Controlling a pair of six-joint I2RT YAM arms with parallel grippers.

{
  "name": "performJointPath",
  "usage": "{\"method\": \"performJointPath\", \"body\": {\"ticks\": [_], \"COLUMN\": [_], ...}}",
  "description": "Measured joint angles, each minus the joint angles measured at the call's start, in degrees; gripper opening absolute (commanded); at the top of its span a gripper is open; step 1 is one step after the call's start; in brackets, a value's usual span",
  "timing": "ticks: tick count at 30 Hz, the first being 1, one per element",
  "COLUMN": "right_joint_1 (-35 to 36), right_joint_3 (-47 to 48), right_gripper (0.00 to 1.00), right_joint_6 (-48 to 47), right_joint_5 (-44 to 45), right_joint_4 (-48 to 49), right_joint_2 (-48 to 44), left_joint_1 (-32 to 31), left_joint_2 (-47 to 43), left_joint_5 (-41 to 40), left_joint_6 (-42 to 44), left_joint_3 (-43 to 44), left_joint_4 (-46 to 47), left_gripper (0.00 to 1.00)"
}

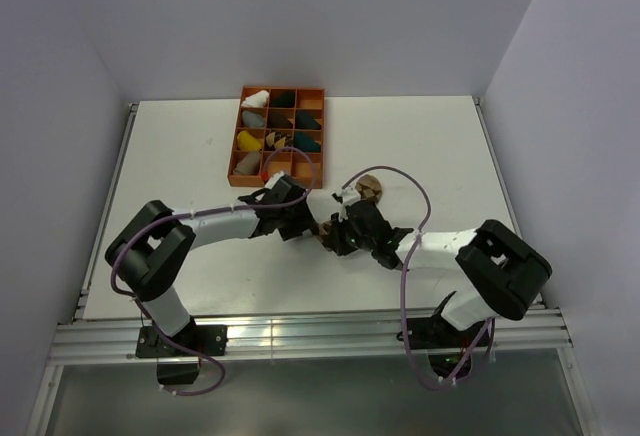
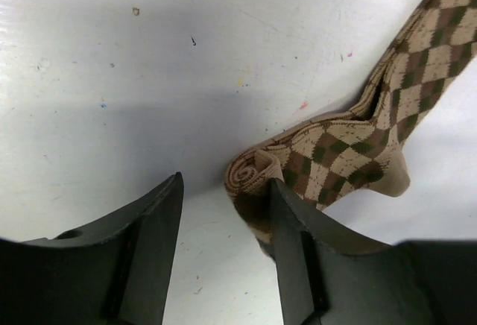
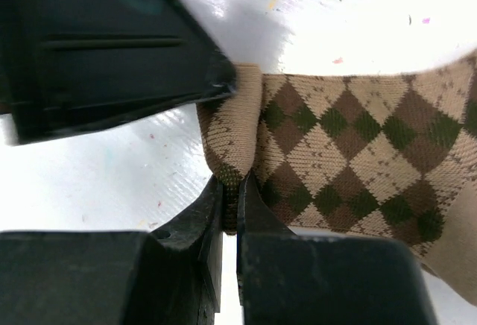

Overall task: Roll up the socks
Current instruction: Roll the sock at the center of the board.

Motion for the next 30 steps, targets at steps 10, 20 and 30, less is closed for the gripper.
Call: {"method": "performJointPath", "body": {"ticks": [10,20,30], "right_joint_1": [-13.09,-21.14,-23.1], "right_joint_3": [-3.02,-6.29,-7.19], "right_gripper": [0.0,0.0,0.0], "right_joint_6": [12.17,24.57,29.2], "right_joint_5": [-24.83,-39.52,-43.04], "right_joint_4": [12.57,30.14,35.06], "right_joint_2": [7.32,17.38,20.63], "left_joint_1": [0.07,-0.04,-0.2], "left_joint_2": [-3.26,-4.13,-7.13], "left_joint_5": [-0.11,0.22,0.11], "left_joint_6": [-2.08,-3.1,-3.1], "left_joint_3": [-5.97,-9.77,-13.57], "left_joint_4": [7.21,14.73,21.42], "left_gripper": [0.55,0.57,0.59]}}
